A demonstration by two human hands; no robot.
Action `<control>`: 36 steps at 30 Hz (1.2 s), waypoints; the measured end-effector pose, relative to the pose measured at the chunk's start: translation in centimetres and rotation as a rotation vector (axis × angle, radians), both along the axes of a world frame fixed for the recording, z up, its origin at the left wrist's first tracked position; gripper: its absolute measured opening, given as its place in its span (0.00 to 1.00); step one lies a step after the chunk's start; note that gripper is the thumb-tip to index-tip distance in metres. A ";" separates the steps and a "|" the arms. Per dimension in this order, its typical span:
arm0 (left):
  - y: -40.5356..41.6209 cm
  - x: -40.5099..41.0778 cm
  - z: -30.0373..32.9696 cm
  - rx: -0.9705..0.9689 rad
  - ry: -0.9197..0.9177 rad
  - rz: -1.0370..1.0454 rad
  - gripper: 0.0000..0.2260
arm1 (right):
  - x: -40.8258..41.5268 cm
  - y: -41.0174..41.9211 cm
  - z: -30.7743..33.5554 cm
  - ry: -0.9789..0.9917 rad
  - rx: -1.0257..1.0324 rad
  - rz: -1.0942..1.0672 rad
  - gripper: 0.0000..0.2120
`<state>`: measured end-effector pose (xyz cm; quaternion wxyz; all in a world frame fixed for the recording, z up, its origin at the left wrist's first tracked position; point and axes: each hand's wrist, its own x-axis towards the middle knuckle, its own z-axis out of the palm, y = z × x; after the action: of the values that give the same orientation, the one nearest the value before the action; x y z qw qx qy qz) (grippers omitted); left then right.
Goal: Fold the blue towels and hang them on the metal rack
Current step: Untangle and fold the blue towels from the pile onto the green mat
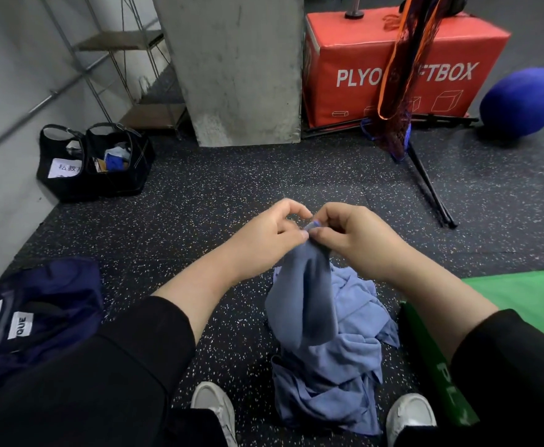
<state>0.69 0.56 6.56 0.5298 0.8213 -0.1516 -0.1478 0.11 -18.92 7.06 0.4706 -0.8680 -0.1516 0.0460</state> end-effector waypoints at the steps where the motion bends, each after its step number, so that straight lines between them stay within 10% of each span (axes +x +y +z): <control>1: 0.0 0.0 -0.3 -0.017 0.059 -0.035 0.11 | 0.0 -0.1 0.1 -0.013 -0.005 -0.023 0.05; 8: 1.7 0.3 -3.3 0.502 0.136 -0.098 0.10 | 0.3 -1.9 0.3 -0.075 -0.018 -0.211 0.06; 18: 5.7 0.9 -3.0 0.735 -0.018 0.155 0.09 | 0.8 -5.1 -0.9 -0.090 -0.055 -0.414 0.04; 36: 8.0 1.8 -2.2 0.220 -0.181 0.733 0.05 | 0.8 -6.0 -0.9 0.034 0.105 -0.633 0.10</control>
<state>2.44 8.55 4.32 0.4405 0.8827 0.1223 0.1089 0.90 -24.91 6.21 0.5079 -0.8458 0.1319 -0.0961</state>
